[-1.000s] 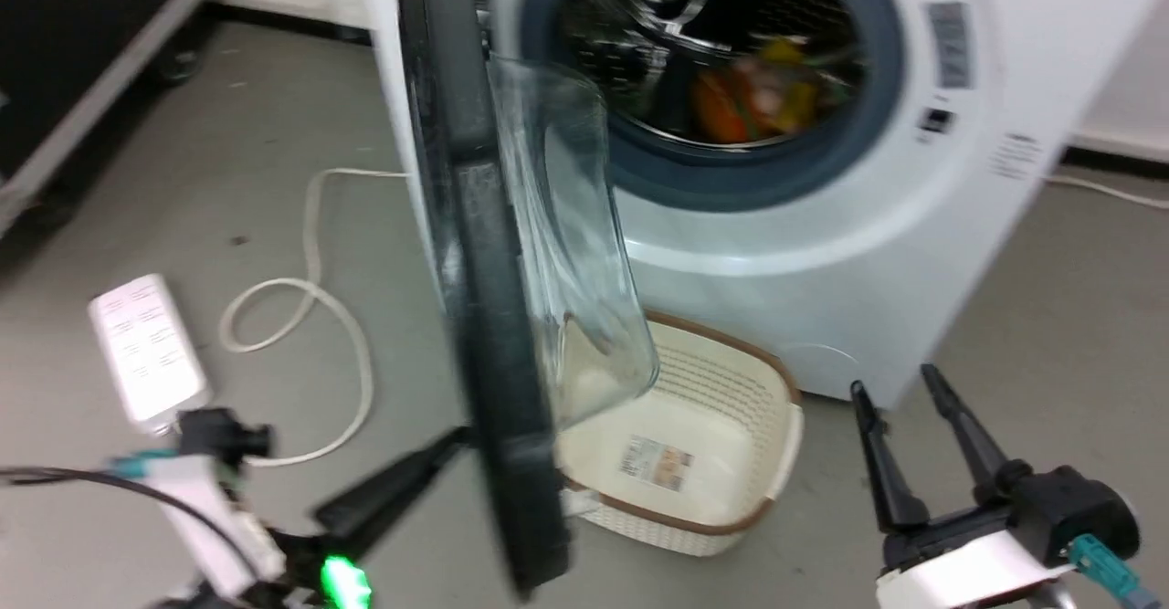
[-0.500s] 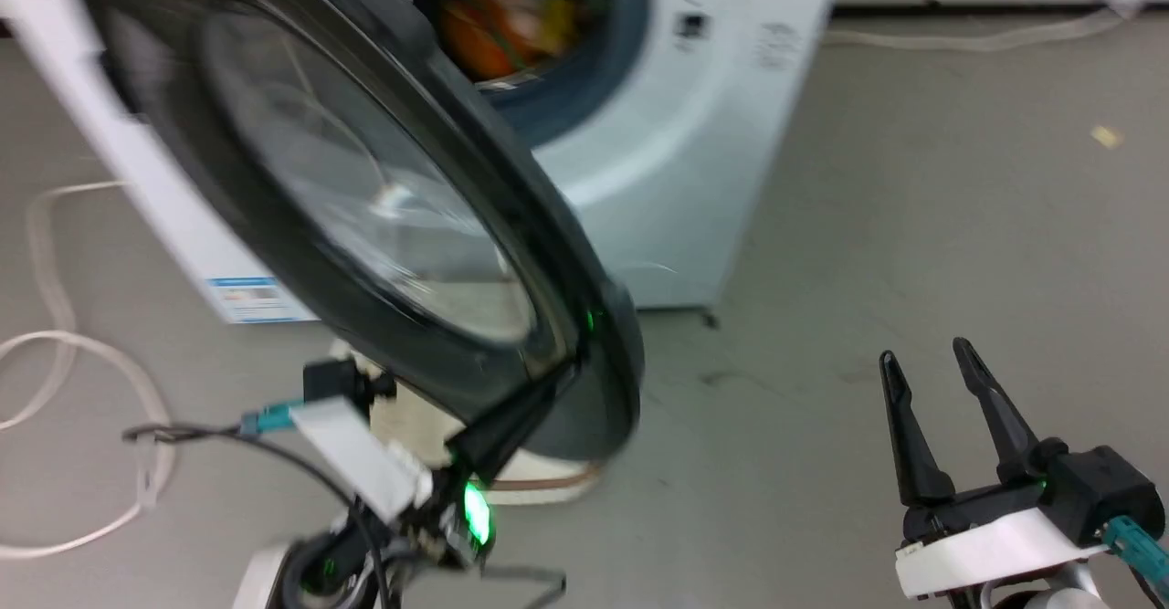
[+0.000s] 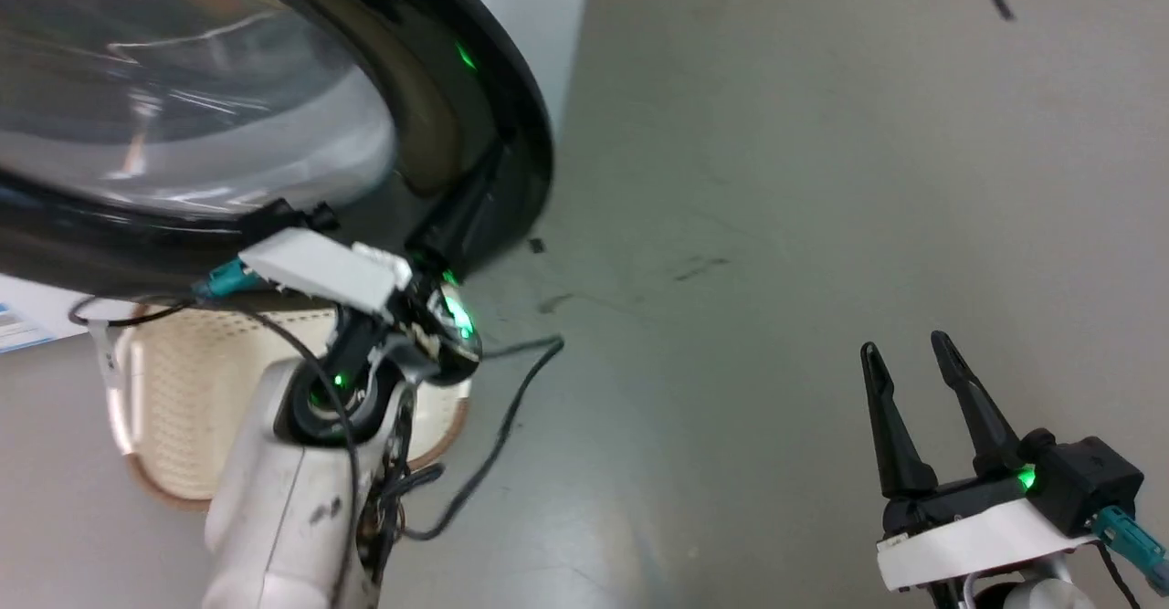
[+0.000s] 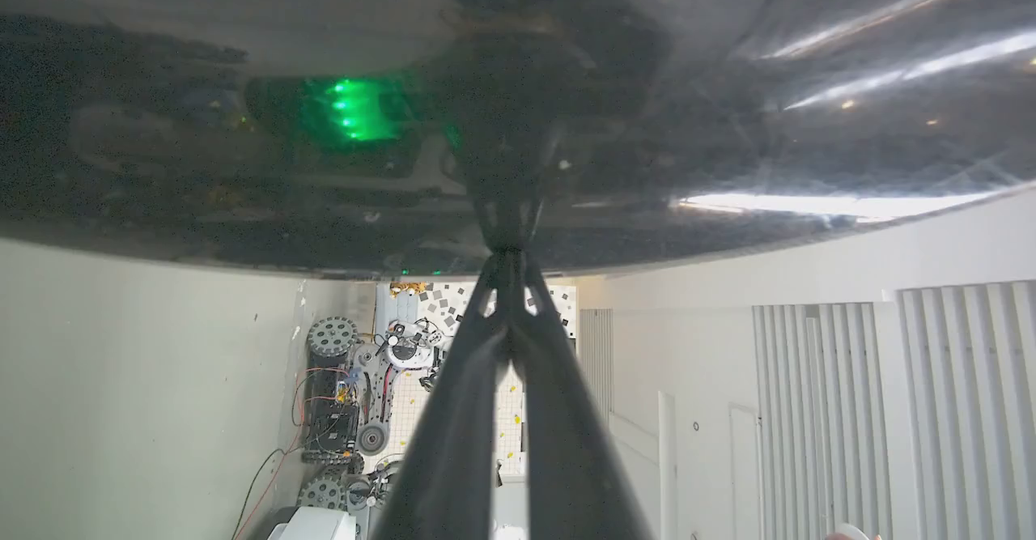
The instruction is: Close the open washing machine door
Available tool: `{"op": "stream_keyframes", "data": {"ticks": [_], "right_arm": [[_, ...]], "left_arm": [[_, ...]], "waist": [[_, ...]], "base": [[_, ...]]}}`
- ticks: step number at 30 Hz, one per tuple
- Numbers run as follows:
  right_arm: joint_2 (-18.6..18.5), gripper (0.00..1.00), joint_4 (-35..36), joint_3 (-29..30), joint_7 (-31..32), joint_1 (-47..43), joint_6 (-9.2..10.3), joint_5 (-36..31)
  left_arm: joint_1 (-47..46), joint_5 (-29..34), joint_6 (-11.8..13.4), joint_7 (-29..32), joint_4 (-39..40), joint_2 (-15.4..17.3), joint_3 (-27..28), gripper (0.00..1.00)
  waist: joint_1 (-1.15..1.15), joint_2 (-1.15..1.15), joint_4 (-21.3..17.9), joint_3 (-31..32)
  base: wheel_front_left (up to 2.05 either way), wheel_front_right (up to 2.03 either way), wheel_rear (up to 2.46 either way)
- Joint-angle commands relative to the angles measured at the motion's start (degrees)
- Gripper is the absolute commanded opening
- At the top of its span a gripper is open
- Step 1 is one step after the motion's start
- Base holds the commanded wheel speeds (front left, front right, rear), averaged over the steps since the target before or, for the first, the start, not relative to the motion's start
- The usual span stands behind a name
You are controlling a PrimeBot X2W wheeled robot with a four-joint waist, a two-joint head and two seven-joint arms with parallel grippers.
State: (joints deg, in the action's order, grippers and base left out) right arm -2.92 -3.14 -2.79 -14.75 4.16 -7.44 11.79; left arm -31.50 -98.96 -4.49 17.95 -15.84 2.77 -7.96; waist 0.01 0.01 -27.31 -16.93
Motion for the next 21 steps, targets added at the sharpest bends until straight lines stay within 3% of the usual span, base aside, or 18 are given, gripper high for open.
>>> {"op": "stream_keyframes", "data": {"ticks": [1,6,10,14,17,18,19,20,21], "right_arm": [[0.04,1.0,0.03,-0.28,-0.24,0.85,-0.05,0.49],[0.04,1.0,0.22,-0.82,-0.24,0.27,-0.05,-0.51],[0.04,1.0,0.69,-0.38,-0.24,-0.53,-0.05,-1.86],[0.04,1.0,1.66,0.08,-0.24,-1.67,-0.05,-3.1],[0.04,1.0,2.43,0.09,-0.24,-2.6,-0.05,-3.98],[0.04,1.0,2.77,0.11,-0.24,-2.97,-0.05,-4.12],[0.04,1.0,3.09,-0.02,-0.25,-3.29,-0.05,-4.18],[0.04,1.0,3.37,-0.19,-0.25,-3.55,-0.05,-4.29],[0.04,1.0,3.62,-0.17,-0.25,-3.84,-0.05,-4.34]], "left_arm": [[-1.88,-1.13,-0.84,-1.48,-2.14,0.11,0.36,0.0],[-2.8,-4.01,-2.21,-2.64,-6.12,0.11,-0.47,0.0],[0.92,-1.79,-2.87,-2.68,-5.81,0.17,-2.43,0.0],[8.28,4.44,-2.97,-4.81,2.51,1.53,-3.57,0.0],[15.04,13.57,-2.98,-10.88,9.88,4.99,-4.04,0.0],[17.03,18.43,-2.98,-14.71,11.34,6.68,-4.29,0.4],[18.73,23.69,-2.98,-18.41,12.59,8.67,-5.14,0.67],[20.16,28.93,-2.98,-21.84,13.56,10.82,-6.43,1.0],[21.55,33.7,-2.99,-25.36,13.84,12.69,-7.61,1.0]], "waist": [[-0.01,-0.01,-1.55,-0.52],[-0.01,-0.01,-0.18,2.01],[-0.01,-0.01,2.61,5.17],[-0.01,-0.01,6.4,8.63],[-0.01,-0.01,9.57,11.11],[-0.01,-0.01,10.87,11.89],[-0.01,-0.01,12.0,12.46],[-0.01,-0.01,13.01,12.96],[-0.01,-0.01,14.23,13.56]], "base": [[0.0,0.0,0.0],[0.0,0.0,0.0],[0.0,0.0,0.0],[0.0,0.0,0.0],[0.0,0.0,0.0],[0.0,0.0,0.0],[0.0,0.0,0.0],[0.0,0.0,0.0],[0.0,0.0,0.0]]}}
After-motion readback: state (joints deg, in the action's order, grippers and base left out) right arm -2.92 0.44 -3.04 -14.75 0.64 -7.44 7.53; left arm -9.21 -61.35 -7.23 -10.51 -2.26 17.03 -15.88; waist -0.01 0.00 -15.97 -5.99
